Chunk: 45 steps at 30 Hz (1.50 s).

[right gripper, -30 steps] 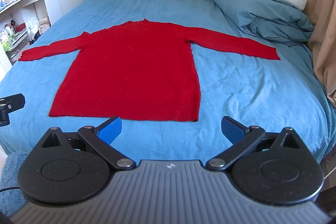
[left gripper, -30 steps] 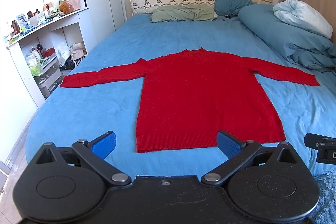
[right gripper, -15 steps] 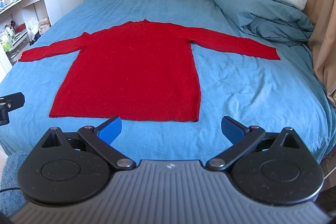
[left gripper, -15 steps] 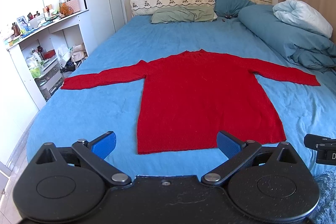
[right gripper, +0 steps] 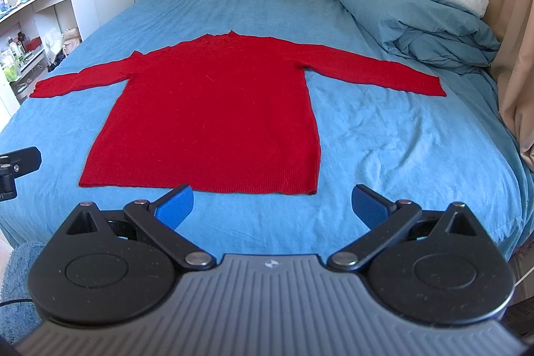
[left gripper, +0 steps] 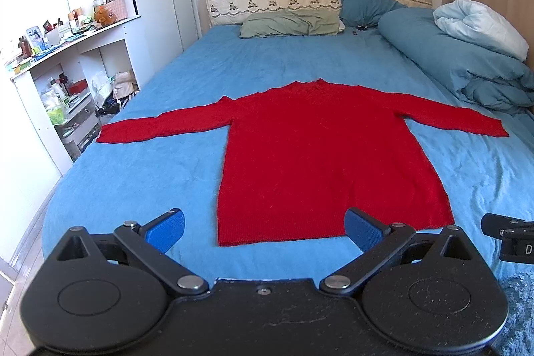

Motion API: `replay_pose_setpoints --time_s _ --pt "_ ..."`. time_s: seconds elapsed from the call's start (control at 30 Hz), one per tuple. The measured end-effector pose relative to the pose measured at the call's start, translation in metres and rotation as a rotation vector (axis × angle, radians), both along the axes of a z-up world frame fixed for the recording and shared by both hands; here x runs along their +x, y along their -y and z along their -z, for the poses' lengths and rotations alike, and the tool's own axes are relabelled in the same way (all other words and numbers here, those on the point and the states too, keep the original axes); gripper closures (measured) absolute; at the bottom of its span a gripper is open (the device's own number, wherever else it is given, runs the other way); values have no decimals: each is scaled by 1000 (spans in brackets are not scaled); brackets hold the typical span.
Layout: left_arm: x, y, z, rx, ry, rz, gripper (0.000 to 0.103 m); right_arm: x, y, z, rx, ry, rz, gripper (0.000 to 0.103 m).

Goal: Fold small clothes

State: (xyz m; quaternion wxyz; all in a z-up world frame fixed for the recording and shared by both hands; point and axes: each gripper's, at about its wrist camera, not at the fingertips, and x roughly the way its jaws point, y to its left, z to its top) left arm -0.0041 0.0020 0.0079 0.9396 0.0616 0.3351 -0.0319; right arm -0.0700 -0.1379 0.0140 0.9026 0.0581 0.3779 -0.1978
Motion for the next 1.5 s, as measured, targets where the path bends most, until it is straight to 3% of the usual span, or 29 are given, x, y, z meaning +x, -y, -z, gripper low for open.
replay_pose_setpoints --time_s 1.17,1.33,1.5 --pt "1 -1 2 -9 -6 -3 0 3 -7 1 12 7 -6 0" --pt "21 -1 -7 -42 -31 10 0 6 6 0 46 27 5 0" --pt "67 15 -36 -39 34 53 0 20 46 -16 50 73 61 0"
